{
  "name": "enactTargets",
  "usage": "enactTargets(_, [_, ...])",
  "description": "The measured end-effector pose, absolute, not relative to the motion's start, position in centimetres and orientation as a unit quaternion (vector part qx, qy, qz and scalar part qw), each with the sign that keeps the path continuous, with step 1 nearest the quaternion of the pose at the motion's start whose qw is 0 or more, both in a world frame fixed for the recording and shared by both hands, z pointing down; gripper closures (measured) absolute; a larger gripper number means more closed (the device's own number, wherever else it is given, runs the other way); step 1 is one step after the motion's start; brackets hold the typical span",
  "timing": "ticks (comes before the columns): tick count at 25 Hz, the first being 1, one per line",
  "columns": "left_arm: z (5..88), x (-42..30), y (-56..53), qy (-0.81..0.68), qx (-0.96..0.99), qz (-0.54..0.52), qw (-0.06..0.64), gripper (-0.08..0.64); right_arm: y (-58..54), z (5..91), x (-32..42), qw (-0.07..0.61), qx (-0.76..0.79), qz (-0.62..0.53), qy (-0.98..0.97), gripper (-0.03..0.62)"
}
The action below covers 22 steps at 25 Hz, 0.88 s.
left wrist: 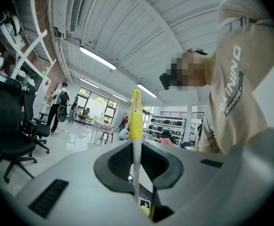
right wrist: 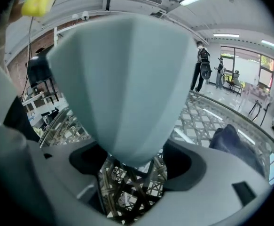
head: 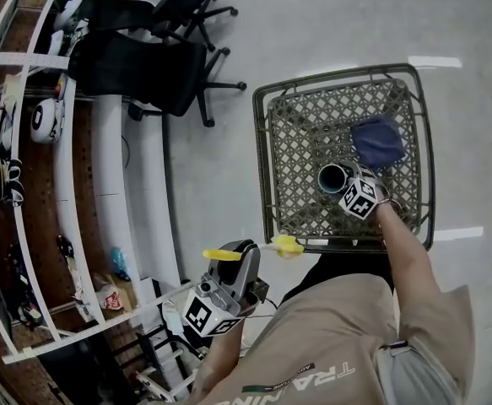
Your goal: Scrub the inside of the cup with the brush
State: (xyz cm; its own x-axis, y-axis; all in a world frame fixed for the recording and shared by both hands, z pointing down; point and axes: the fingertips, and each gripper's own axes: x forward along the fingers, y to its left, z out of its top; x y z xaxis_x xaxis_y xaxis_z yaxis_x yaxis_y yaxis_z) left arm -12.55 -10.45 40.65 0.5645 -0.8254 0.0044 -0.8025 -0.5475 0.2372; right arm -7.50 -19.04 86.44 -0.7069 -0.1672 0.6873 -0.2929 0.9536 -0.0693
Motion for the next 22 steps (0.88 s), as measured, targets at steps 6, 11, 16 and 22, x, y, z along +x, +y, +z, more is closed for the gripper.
enactTargets(6, [40.6,-12.6,-10.3,-0.446,0.888,-0.065,0.091,0.518,-18.8,86.2,-5.1,0.378,0.146,0.112,-0.907,0.210])
enactTargets(11, [41.9,-12.6,-10.1,-0.437,0.894,-0.055,0.083,0.518,-17.3,81.6,-2.9,0.332,0.179,0.144,-0.915,0.212])
enactTargets(16, [42.4,-13.0,-10.4,-0.426,0.898,-0.077,0.073,0.518,-16.4,74.2,-1.1,0.277,0.210,0.147,-0.926,0.312])
enactTargets(22, [43.0,-13.8,-11.6,-0.434,0.896,-0.079,0.056,0.518,-16.1,60.8,0.4,0.152,0.274,0.099,-0.944,0.550])
